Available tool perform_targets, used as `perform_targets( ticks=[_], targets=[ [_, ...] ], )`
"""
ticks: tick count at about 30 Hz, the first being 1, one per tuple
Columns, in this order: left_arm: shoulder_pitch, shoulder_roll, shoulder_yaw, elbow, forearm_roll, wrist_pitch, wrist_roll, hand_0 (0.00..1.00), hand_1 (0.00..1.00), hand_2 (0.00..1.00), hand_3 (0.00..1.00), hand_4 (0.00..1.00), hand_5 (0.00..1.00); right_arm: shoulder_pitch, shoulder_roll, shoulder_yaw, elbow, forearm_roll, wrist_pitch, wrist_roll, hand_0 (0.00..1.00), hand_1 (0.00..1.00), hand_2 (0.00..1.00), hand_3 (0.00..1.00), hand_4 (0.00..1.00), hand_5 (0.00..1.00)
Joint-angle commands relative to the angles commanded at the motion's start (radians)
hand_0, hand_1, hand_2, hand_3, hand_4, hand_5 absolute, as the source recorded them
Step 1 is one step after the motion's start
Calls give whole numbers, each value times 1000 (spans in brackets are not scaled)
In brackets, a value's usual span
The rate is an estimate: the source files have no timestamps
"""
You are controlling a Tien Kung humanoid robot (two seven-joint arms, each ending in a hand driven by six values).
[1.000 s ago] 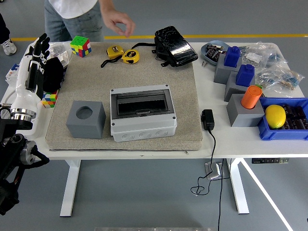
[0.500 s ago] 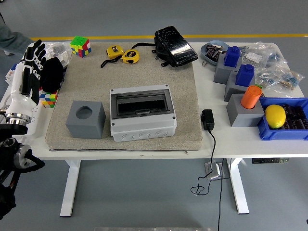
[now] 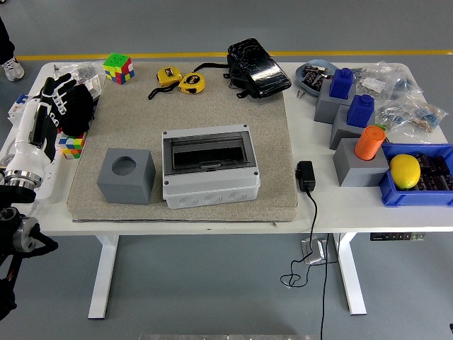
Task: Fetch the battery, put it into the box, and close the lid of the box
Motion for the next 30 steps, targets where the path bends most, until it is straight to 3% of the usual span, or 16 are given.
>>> perform_targets(
  ticks=[30],
  targets=[
    [-4, 0, 27, 2, -23, 17, -10, 828, 856, 843, 829, 998, 998, 4, 3, -1, 0, 9, -2, -1, 855, 849, 809, 842, 998, 998]
  ],
)
